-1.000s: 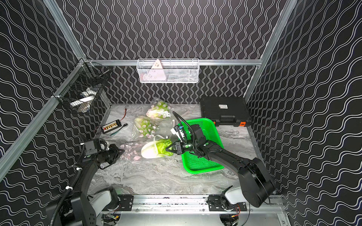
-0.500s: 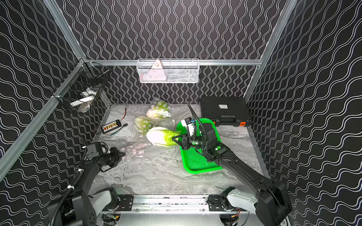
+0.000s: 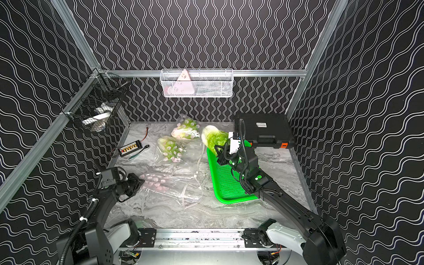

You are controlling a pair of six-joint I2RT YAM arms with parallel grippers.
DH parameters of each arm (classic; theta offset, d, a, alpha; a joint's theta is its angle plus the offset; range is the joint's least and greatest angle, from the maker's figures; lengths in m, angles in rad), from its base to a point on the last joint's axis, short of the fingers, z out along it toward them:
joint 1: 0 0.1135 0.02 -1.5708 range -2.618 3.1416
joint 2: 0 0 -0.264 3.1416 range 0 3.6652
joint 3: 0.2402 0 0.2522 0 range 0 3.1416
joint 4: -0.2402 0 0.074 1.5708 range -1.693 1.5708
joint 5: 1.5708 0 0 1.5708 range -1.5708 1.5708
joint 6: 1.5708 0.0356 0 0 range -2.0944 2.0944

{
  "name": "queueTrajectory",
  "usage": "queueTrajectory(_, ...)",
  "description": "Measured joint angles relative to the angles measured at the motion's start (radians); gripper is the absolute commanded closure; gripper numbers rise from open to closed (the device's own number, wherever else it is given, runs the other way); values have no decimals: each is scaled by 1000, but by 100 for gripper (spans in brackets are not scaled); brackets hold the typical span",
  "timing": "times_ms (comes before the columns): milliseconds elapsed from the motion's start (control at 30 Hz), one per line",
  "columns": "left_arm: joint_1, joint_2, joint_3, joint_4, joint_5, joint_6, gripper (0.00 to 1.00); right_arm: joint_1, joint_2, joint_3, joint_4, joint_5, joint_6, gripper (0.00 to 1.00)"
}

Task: Open the zip-top bag and take out the chinese cabbages
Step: Place the Chinese cabbage in the basket.

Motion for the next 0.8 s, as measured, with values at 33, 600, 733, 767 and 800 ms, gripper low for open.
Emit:
queueTrajectory(33,0,0,9,0,-3,1,43,-3,-8,-10,-1,28,-2,100)
queueTrajectory(600,-32,-110,308,-168,66,195,1,-348,179,-172,66,-64,173,100)
queueTrajectory(733,-92,-103,301,-143,147,200,1,-364,262,-194,133,-149,238,100)
queueTrajectory(767,-112,-103,301,-133,158,207,1,-365,282,-200,154,-167,243,100)
queueTrajectory(800,-132,-101,303,-126,166,212,1,-365,296,-205,169,-176,254,100)
